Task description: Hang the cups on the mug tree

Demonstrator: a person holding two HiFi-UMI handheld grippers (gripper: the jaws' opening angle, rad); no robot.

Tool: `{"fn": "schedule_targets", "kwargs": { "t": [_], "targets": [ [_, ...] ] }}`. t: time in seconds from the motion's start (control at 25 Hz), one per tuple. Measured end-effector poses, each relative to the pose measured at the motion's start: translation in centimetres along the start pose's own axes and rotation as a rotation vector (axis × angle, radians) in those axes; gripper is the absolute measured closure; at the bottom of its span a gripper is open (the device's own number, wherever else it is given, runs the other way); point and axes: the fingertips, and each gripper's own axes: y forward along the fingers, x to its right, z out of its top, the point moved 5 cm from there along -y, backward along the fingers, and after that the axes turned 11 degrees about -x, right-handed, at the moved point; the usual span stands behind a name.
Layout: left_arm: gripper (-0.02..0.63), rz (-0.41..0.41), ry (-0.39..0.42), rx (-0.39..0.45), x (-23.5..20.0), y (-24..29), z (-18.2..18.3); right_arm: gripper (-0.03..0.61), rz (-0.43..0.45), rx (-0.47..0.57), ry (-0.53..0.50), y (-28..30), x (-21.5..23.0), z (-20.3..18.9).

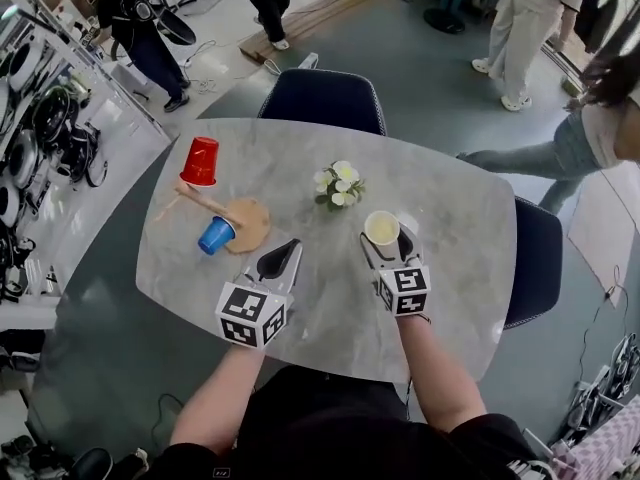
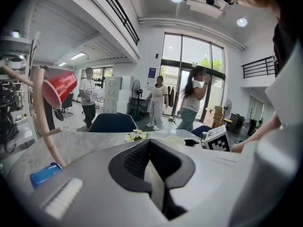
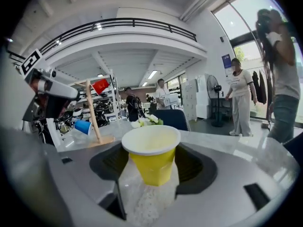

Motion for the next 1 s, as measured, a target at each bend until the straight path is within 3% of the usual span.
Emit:
{"fn": "schedule_targets", "kwargs": {
  "t": [0.32,0.68,1.0],
  "targets": [
    [0.603,0.056,-0.002,0.052,-1.2,-7.1,-0.7,0.266,0.041,0.083,-0.064,-4.5,-6.5,5.2],
    [0.603,0.131,-0.028,0.089,-4.0,-15.5,-5.0,0.268,0.147,0.121,-0.147,-7.5,-16.8,8.1],
    [0.603,0.197,-0.061,0.109,-5.9,-18.0,-5.7,0.268,0.253,0.07,-0.214,-6.9,-21.2,9.5]
  ]
}}
